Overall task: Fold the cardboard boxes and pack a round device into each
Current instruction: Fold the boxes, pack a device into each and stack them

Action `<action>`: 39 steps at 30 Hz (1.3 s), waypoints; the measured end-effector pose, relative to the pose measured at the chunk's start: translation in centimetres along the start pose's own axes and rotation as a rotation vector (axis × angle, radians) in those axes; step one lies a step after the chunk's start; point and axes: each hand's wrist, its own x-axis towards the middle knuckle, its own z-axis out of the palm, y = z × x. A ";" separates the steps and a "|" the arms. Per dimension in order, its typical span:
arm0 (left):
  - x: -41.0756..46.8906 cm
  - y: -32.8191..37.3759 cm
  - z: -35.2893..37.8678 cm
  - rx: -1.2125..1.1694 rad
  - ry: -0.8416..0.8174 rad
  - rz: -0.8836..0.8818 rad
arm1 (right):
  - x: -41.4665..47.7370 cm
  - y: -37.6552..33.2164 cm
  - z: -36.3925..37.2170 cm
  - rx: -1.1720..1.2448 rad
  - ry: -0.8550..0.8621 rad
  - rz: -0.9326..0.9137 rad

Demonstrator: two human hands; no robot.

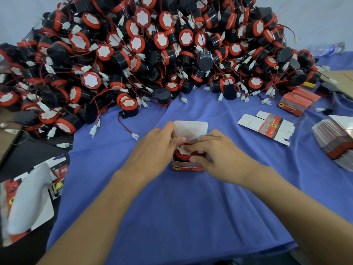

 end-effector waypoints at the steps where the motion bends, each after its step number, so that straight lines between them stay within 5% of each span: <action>1: 0.0 0.1 0.1 -0.008 0.003 -0.001 | 0.0 -0.1 0.0 0.005 0.010 -0.002; 18: -0.8 -0.3 -0.8 -0.192 -0.173 0.060 | -0.8 -0.8 1.6 -0.049 0.152 0.026; 33: -0.5 -0.4 -0.4 -0.027 -0.239 0.074 | -1.6 -0.8 2.0 0.134 0.258 0.028; 39: -0.7 0.1 -0.1 -0.048 -0.079 0.050 | -1.8 -0.6 1.5 0.111 0.212 -0.037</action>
